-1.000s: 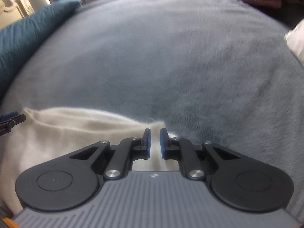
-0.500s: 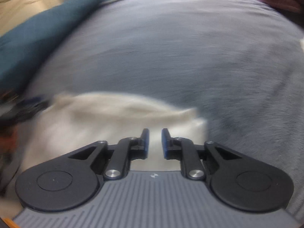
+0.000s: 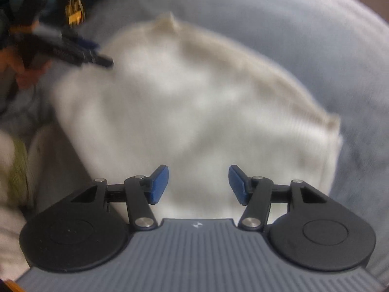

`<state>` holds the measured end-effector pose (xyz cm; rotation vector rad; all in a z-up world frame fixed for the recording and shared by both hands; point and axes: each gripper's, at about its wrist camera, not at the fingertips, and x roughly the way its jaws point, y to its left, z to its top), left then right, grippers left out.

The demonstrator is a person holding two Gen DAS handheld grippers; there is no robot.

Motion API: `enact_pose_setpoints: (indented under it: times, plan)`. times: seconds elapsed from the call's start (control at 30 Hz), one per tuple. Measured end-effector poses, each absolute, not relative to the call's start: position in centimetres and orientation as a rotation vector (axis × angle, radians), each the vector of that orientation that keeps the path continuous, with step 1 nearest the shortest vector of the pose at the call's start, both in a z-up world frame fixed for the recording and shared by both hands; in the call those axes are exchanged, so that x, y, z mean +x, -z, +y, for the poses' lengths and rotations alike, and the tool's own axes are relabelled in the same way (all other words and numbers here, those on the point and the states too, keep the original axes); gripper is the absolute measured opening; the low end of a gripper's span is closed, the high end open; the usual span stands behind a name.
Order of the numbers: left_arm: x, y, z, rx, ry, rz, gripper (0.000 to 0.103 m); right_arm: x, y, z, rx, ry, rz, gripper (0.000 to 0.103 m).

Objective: Fold clothes

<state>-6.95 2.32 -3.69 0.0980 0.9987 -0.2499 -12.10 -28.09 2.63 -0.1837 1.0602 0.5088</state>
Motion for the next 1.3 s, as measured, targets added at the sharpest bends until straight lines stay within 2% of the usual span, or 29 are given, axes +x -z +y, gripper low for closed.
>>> enact_pose_setpoints:
  times: [0.1,0.33,0.67,0.93,1.07,1.2,1.3]
  plan:
    - [-6.3,2.7,2.0,0.153,0.198,0.959,0.082,-12.6,-3.5,-26.1,-0.12,-0.515,0.964,0.059]
    - [-6.1,2.4,1.5,0.183,0.055,0.953,0.089,-15.2,-0.7,-18.2,-0.133,-0.606,1.069,0.061]
    - [-7.6,3.7,1.5,0.202,0.049,0.981,0.089,-17.4,-1.7,-12.9,-0.361,-0.616,0.902,0.063]
    - [-8.0,4.5,1.5,0.2,0.05,1.0,0.089,-17.4,-1.5,-11.9,-0.443,-0.664,0.926,0.059]
    - [-8.4,4.5,1.5,0.212,0.051,1.007,0.089,-17.3,-1.4,-11.3,-0.469,-0.663,0.903,0.053]
    - [-8.6,4.7,1.3,0.228,0.05,1.004,0.089,-17.0,-1.2,-11.4,-0.481,-0.642,0.906,0.036]
    - [-8.6,4.7,1.2,0.232,0.047,1.006,0.089,-16.9,-1.1,-11.5,-0.478,-0.643,0.915,0.026]
